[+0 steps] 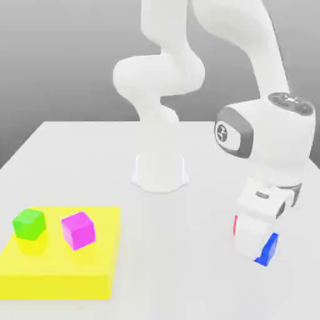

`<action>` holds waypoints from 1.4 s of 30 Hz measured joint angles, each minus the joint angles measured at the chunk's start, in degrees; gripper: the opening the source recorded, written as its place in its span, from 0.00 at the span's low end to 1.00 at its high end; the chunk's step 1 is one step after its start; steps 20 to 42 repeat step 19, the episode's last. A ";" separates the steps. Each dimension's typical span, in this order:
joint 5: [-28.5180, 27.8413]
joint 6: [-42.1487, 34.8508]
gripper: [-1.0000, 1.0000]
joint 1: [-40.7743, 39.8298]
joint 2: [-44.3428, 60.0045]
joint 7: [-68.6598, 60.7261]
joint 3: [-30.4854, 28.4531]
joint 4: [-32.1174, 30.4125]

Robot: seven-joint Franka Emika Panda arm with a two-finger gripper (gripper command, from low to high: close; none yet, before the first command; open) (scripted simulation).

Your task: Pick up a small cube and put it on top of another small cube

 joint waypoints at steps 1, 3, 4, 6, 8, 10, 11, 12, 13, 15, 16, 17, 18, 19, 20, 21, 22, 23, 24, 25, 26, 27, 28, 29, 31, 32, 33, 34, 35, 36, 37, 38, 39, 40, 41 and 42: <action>-0.20 -1.37 0.00 -3.09 -2.05 -0.63 -1.54 -0.58; -0.55 -4.24 0.00 -10.12 -6.30 -2.05 -4.44 -1.77; -0.59 -5.57 0.00 -11.71 -8.28 -2.81 -5.43 -2.36; -0.66 -8.16 0.00 -14.68 -12.08 -4.32 -8.18 -3.54; -0.82 -10.71 0.00 -18.28 -15.74 -5.77 -11.65 -4.72; -0.98 -12.98 0.00 -21.96 -19.01 -7.18 -15.20 -5.90; -0.66 -12.39 0.00 -22.71 -18.82 -7.78 -16.18 -6.38; -0.19 -10.98 0.00 -22.93 -17.78 -8.31 -16.79 -6.81; 0.35 -9.15 0.00 -22.97 -16.31 -8.81 -17.15 -7.23; 1.39 -4.93 0.00 -22.83 -12.82 -9.69 -17.61 -8.03; 1.84 -2.93 1.00 -22.87 -11.14 -10.07 -17.65 -8.38; 1.84 -2.93 1.00 -22.87 -11.14 -10.07 -17.65 -8.38; 1.84 -2.93 1.00 -22.87 -11.14 -10.07 -17.65 -8.38; 1.84 -2.93 1.00 -22.87 -11.14 -10.07 -17.65 -8.38; 1.84 -2.93 1.00 -22.87 -11.14 -10.07 -17.65 -8.38; 1.84 -2.93 1.00 -22.87 -11.14 -10.07 -17.65 -8.38; 1.84 -2.93 1.00 -22.87 -11.14 -10.07 -17.65 -8.38; 1.84 -2.93 1.00 -22.87 -11.14 -10.07 -17.65 -8.38; 1.84 -2.93 1.00 -22.87 -11.14 -10.07 -17.65 -8.38; 1.84 -2.93 1.00 -22.87 -11.14 -10.07 -17.65 -8.38; 1.84 -2.93 1.00 -22.87 -11.14 -10.07 -17.65 -8.38; 1.84 -2.93 1.00 -22.87 -11.14 -10.07 -17.65 -8.38; 1.84 -2.93 1.00 -22.87 -11.14 -10.07 -17.65 -8.38; 1.84 -2.93 1.00 -22.87 -11.14 -10.07 -17.65 -8.38; 1.84 -2.93 1.00 -22.87 -11.14 -10.07 -17.65 -8.38; 1.84 -2.93 1.00 -22.87 -11.14 -10.07 -17.65 -8.38; 1.84 -2.93 1.00 -22.87 -11.14 -10.07 -17.65 -8.38; 1.84 -2.93 1.00 -22.87 -11.14 -10.07 -17.65 -8.38; 1.84 -2.93 1.00 -22.87 -11.14 -10.07 -17.65 -8.38; 1.84 -2.93 1.00 -22.87 -11.14 -10.07 -17.65 -8.38; 1.84 -2.93 1.00 -22.87 -11.14 -10.07 -17.65 -8.38; 1.84 -2.93 1.00 -22.87 -11.14 -10.07 -17.65 -8.38; 1.84 -2.93 1.00 -22.87 -11.14 -10.07 -17.65 -8.38; 1.84 -2.93 1.00 -22.87 -11.14 -10.07 -17.65 -8.38; 1.84 -2.93 1.00 -22.87 -11.14 -10.07 -17.65 -8.38; 1.84 -2.93 1.00 -22.87 -11.14 -10.07 -17.65 -8.38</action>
